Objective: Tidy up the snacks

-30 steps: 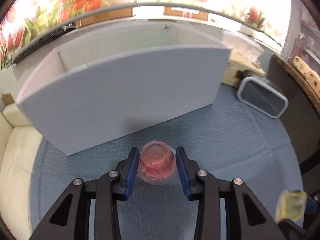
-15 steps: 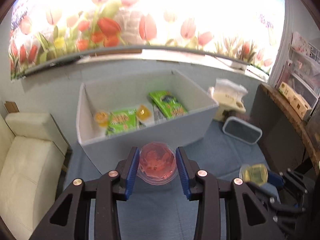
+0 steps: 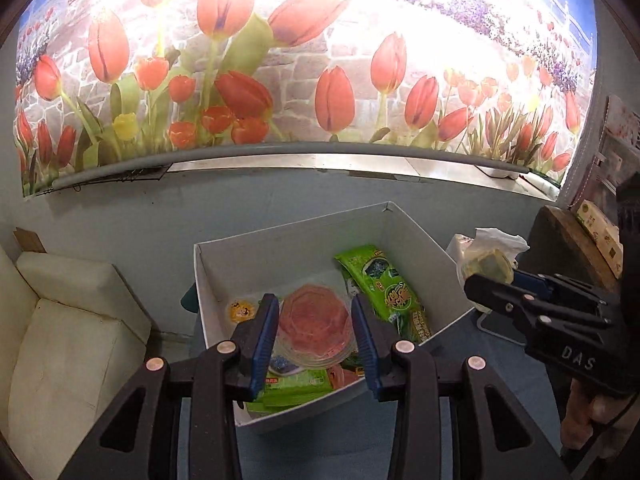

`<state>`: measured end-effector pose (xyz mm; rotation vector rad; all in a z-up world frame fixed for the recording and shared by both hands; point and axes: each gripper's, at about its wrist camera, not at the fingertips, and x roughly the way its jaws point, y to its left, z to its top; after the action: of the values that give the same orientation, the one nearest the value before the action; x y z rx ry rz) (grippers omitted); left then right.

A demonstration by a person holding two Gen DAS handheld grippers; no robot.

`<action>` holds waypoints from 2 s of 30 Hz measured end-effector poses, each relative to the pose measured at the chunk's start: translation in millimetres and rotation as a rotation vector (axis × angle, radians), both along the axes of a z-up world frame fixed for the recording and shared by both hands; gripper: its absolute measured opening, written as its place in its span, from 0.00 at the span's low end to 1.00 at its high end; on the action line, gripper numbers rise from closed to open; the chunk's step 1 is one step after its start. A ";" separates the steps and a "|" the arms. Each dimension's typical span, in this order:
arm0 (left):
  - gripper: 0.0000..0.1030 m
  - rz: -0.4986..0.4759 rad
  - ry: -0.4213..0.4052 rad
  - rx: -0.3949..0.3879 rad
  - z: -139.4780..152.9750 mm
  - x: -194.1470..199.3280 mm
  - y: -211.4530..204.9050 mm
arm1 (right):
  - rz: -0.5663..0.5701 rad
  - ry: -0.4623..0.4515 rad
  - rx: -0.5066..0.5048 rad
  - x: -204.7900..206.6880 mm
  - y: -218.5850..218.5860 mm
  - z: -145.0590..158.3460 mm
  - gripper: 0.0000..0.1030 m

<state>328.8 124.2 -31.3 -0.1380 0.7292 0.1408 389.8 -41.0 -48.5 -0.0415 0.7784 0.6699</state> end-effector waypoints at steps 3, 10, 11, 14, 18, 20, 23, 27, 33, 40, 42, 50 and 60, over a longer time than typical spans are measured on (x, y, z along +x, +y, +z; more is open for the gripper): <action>0.41 -0.003 0.020 -0.022 -11.1 16.5 9.3 | -0.014 0.007 -0.048 22.6 15.4 -9.5 0.40; 0.41 -0.008 0.042 -0.030 -23.3 37.2 19.3 | -0.021 0.029 -0.088 44.7 36.7 -34.5 0.41; 0.41 -0.007 0.041 -0.036 -24.4 38.6 21.1 | -0.023 0.038 -0.088 46.9 36.7 -37.3 0.41; 0.43 0.009 0.038 -0.004 -24.1 39.9 23.7 | -0.020 0.036 -0.114 51.3 41.5 -44.0 0.42; 1.00 -0.003 0.004 -0.050 -22.3 34.8 31.6 | -0.059 0.049 -0.099 55.6 35.4 -45.5 1.00; 1.00 -0.010 0.002 -0.069 -20.9 31.9 34.4 | -0.067 0.057 -0.106 55.7 32.2 -45.5 1.00; 1.00 -0.016 -0.014 -0.063 -17.8 24.6 32.9 | -0.076 0.028 -0.123 49.1 28.0 -42.0 1.00; 1.00 0.021 -0.047 0.036 -4.6 5.5 22.0 | -0.131 -0.067 -0.160 28.4 20.1 -27.4 1.00; 1.00 0.017 -0.106 0.023 22.0 -45.3 0.2 | -0.170 -0.241 -0.137 -31.6 -5.9 8.9 1.00; 1.00 0.041 -0.149 -0.010 35.9 -110.1 -32.5 | -0.201 -0.173 -0.024 -93.7 -55.0 9.8 1.00; 1.00 0.048 -0.155 0.081 38.1 -132.7 -54.0 | -0.220 -0.176 -0.045 -116.5 -67.5 2.7 1.00; 1.00 -0.032 -0.171 0.045 42.1 -215.7 -98.2 | -0.082 -0.258 -0.018 -234.3 -114.6 25.4 1.00; 1.00 -0.047 -0.159 0.009 46.5 -272.9 -123.0 | -0.124 -0.246 -0.002 -289.2 -158.8 32.7 1.00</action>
<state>55.9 1.2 15.2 -0.1218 0.5727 0.0874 100.6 -199.8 -15.8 -0.0757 0.5403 0.5338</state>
